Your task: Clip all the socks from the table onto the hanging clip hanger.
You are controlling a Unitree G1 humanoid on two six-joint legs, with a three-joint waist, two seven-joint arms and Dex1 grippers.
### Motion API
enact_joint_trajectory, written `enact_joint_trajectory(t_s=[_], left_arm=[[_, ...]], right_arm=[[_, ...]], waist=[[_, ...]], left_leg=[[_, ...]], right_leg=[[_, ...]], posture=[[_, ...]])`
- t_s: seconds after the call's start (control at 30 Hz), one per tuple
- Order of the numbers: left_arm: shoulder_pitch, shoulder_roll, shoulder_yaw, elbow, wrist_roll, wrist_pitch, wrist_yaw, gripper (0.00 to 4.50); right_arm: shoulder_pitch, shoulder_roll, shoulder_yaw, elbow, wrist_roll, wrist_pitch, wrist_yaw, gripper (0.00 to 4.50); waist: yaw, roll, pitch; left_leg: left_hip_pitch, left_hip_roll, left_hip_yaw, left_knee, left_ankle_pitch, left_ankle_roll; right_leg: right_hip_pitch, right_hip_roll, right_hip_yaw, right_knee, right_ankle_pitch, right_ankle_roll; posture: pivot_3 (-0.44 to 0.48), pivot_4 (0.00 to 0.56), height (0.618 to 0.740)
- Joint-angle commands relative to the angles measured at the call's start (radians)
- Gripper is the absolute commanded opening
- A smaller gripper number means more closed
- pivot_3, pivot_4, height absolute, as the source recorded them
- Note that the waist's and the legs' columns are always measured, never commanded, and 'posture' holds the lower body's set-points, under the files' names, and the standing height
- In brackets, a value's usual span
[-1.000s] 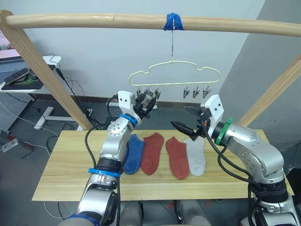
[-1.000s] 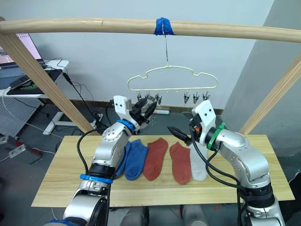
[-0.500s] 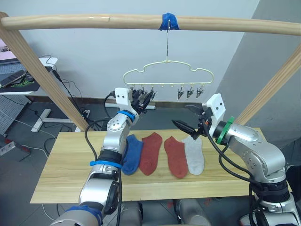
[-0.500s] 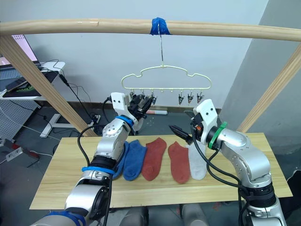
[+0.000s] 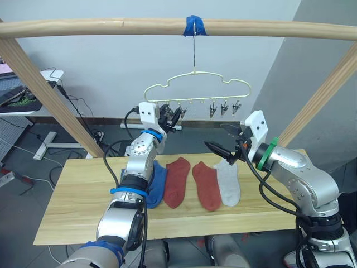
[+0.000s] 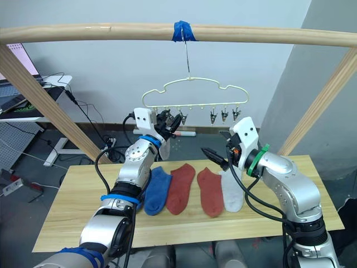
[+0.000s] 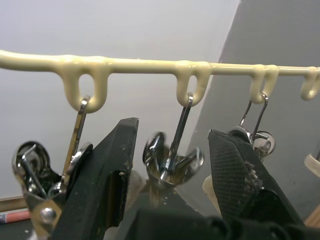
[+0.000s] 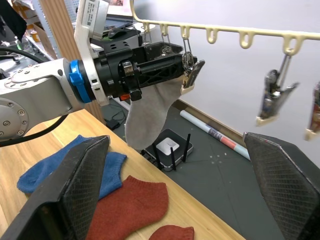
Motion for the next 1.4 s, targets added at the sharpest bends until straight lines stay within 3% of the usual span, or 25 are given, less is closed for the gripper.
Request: enact_joint_trajectory(t_s=[0.03,0.1,1.4], left_arm=[[-0.009,-0.001,0.014,-0.012,0.002,-0.04,0.003,1.89],[-0.009,-0.005,0.014,-0.012,0.004,-0.039,0.008,1.38],[0.058,0.016,-0.008,-0.045,0.1,-0.148,0.049,1.38]], right_arm=[[-0.009,-0.004,-0.022,-0.026,0.015,-0.01,-0.003,4.5],[-0.009,-0.005,-0.023,-0.023,0.015,-0.011,-0.002,4.5],[-0.012,-0.003,-0.014,-0.019,0.013,-0.012,0.001,4.5]], waist=[[0.0,0.0,0.0],[-0.001,0.0,0.0],[0.0,0.0,0.0]], left_leg=[[0.0,0.0,0.0,0.0,0.0,0.0],[0.0,0.0,0.0,0.001,0.0,0.0],[0.0,0.0,0.0,0.002,0.0,0.0]], right_leg=[[0.0,0.0,0.0,0.0,0.0,0.0],[0.0,0.0,0.0,0.0,0.0,0.0],[0.0,0.0,0.0,0.002,0.0,0.0]], posture=[[-0.19,0.136,0.74],[-0.189,0.134,0.74],[-0.181,0.132,0.74]])
